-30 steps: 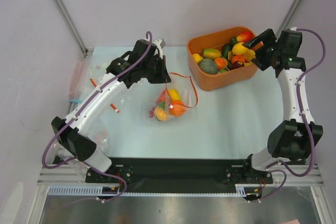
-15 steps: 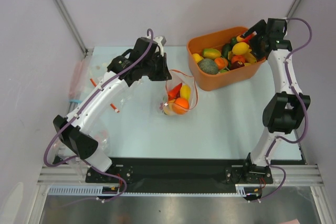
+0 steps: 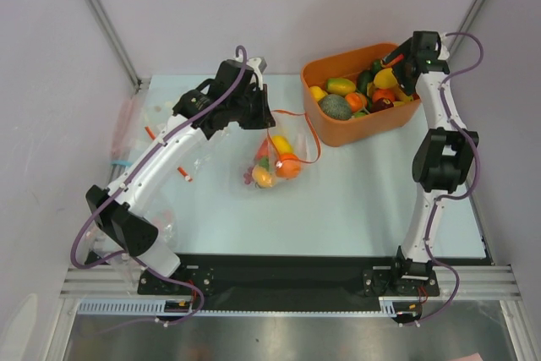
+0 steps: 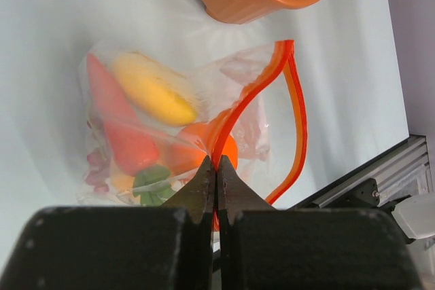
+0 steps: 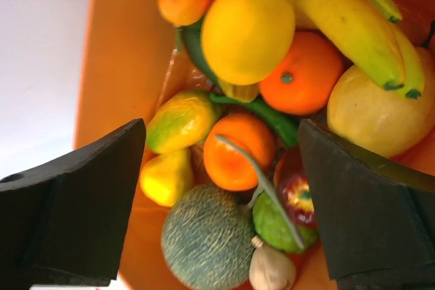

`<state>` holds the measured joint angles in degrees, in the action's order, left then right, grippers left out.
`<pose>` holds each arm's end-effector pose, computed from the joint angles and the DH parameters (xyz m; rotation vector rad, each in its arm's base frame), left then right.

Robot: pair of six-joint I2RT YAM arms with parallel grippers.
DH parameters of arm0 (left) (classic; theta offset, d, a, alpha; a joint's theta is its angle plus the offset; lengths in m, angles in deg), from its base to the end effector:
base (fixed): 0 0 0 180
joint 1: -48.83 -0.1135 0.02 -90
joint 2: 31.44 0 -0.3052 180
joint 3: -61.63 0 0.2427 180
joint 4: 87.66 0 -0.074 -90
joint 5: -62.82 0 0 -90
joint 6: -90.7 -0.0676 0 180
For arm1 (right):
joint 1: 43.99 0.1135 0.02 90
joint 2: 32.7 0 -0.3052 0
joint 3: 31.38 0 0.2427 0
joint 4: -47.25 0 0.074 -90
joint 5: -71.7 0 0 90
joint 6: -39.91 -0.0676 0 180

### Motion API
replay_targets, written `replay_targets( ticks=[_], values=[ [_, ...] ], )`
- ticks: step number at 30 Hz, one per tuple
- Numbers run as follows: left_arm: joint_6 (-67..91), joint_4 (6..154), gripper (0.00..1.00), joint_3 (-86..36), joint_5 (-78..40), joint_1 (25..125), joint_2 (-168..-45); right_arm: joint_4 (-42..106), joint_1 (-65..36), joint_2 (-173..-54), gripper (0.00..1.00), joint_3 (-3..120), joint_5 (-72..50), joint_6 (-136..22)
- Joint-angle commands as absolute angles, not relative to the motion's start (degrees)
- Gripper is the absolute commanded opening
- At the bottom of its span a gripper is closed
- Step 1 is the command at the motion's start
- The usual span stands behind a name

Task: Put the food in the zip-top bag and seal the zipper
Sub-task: Pick up the fake fruit from the bin.

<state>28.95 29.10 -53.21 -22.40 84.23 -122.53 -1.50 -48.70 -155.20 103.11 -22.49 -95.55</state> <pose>0.2878 -0.2114 0.4265 0.1927 2.3419 -0.6677 0.5325 -0.0488 0.3367 0.9816 2.0005 0.3124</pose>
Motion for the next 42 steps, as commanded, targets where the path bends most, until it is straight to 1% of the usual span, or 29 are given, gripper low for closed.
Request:
replay_targets(
  ticks=[1,4,6,12,17,18,19,23,30,31,32,33,34,39,41,42],
  values=[
    [28.56,31.89,0.00,-55.69,-23.31,83.81,-122.14,0.94,-48.21,-157.23,0.95,106.15,-25.95,-95.97],
    [28.48,31.62,0.00,-55.69,-23.66,83.81,-122.40,0.60,-48.12,-159.69,0.92,108.00,-26.56,-96.32],
    [28.47,31.53,0.00,-55.95,-23.75,83.81,-122.58,-0.11,-47.94,-161.53,0.94,109.93,-27.35,-96.76],
    [28.65,31.19,0.00,-56.83,-24.10,83.81,-123.28,2.79,-47.33,-164.09,0.95,110.02,-30.34,-96.85],
    [28.91,30.31,0.00,-57.71,-24.63,83.81,-123.81,5.86,-47.24,-166.99,0.90,111.25,-30.87,-98.08],
    [28.91,30.30,0.01,-57.80,-24.63,83.81,-123.81,6.30,-47.24,-167.52,0.87,111.60,-30.87,-98.08],
    [28.91,30.13,0.00,-57.88,-24.89,83.81,-123.81,6.83,-47.15,-168.04,0.86,112.56,-31.22,-98.17],
    [28.74,29.17,0.00,-58.15,-25.33,83.81,-124.16,7.01,-47.06,-170.33,0.85,114.77,-32.45,-98.00],
    [28.04,27.41,0.00,-60.96,-25.60,83.81,-125.74,7.98,-47.15,-171.65,0.75,115.39,-33.95,-97.47],
    [27.86,27.23,0.00,-61.31,-25.68,83.81,-125.92,8.24,-47.24,-171.65,0.70,115.39,-33.95,-97.21],
    [27.69,27.05,0.00,-61.92,-25.60,83.81,-126.18,8.24,-47.24,-171.48,0.61,115.47,-33.78,-97.12],
    [27.51,26.79,0.00,-62.28,-25.68,83.81,-126.27,8.68,-47.41,-171.30,0.48,115.39,-33.51,-96.86],
    [27.25,26.61,0.00,-62.80,-25.77,83.81,-126.45,8.94,-47.33,-170.52,0.46,115.21,-33.25,-96.42],
    [26.80,26.44,0.00,-63.95,-25.33,83.81,-126.71,10.09,-46.62,-167.00,0.43,113.90,-33.16,-93.87],
    [26.72,26.61,0.00,-64.04,-24.98,83.81,-126.71,10.70,-46.27,-163.94,0.43,111.62,-32.20,-93.51],
    [26.72,26.70,0.00,-64.04,-24.89,83.81,-126.71,11.22,-46.18,-162.70,0.41,110.56,-31.58,-93.25]
  ],
)
